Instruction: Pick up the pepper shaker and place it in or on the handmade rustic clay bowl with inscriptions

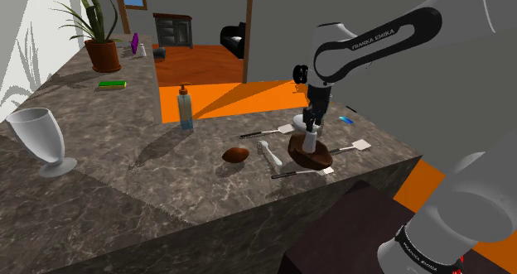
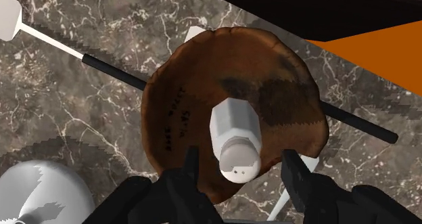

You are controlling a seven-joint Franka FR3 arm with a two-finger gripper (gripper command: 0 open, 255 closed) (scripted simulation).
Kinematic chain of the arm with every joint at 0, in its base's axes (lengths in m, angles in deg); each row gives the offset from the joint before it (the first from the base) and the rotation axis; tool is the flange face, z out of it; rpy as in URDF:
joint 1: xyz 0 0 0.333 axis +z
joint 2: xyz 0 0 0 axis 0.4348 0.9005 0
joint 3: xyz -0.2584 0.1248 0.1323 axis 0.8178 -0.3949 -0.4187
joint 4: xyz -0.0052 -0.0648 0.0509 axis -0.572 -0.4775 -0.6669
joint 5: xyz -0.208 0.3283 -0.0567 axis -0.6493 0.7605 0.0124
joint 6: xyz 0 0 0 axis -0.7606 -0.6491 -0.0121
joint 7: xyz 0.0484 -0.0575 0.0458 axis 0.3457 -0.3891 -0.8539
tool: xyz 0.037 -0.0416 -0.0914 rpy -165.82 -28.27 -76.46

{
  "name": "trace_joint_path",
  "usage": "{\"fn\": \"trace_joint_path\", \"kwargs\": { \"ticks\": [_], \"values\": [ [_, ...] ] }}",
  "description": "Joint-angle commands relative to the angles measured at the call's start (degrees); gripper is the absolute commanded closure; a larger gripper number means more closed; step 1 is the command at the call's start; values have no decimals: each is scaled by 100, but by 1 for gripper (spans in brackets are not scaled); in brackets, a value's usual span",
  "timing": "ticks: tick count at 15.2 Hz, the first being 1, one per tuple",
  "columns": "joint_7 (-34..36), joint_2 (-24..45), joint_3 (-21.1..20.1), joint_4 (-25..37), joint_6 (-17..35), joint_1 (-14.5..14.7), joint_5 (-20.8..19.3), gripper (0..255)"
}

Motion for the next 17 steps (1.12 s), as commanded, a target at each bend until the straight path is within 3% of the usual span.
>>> {"fn": "trace_joint_path", "kwargs": {
  "ticks": [1, 5, 9, 17],
  "values": [
    [0, 0, 0, 0, 0, 0, 0, 0],
    [0, 0, 0, 0, 0, 0, 0, 0],
    [-18, -227, -41, 536, -765, 32, 47, 0],
    [-18, -227, -41, 536, -765, 32, 47, 0]
  ]
}}
